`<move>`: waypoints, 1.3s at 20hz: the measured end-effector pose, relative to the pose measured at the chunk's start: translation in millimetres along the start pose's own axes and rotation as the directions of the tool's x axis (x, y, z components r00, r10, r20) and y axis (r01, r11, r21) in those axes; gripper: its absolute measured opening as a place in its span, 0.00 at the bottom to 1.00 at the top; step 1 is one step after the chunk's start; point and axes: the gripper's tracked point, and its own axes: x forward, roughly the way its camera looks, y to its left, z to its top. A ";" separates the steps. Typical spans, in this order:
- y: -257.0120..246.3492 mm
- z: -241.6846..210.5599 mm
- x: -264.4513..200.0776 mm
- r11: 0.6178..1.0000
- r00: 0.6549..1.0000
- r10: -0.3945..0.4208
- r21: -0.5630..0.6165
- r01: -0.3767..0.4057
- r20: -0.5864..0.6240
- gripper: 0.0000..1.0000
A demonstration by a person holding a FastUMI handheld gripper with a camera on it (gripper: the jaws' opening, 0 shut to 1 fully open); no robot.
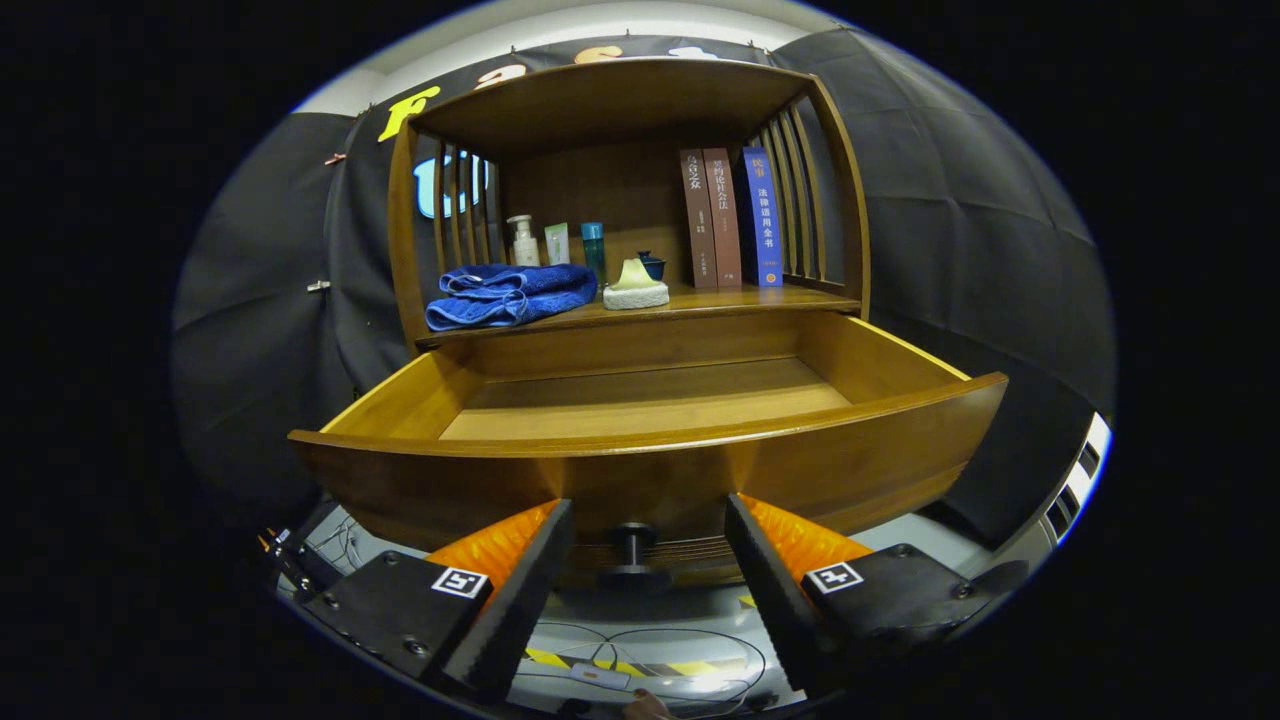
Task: Pull open the drawer, take out the items inside it, and place them on the countertop above the cabinet.
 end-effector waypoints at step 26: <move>8.7 65.7 166.3 1.000 1.000 -0.008 0.012 0.008 0.019 0.99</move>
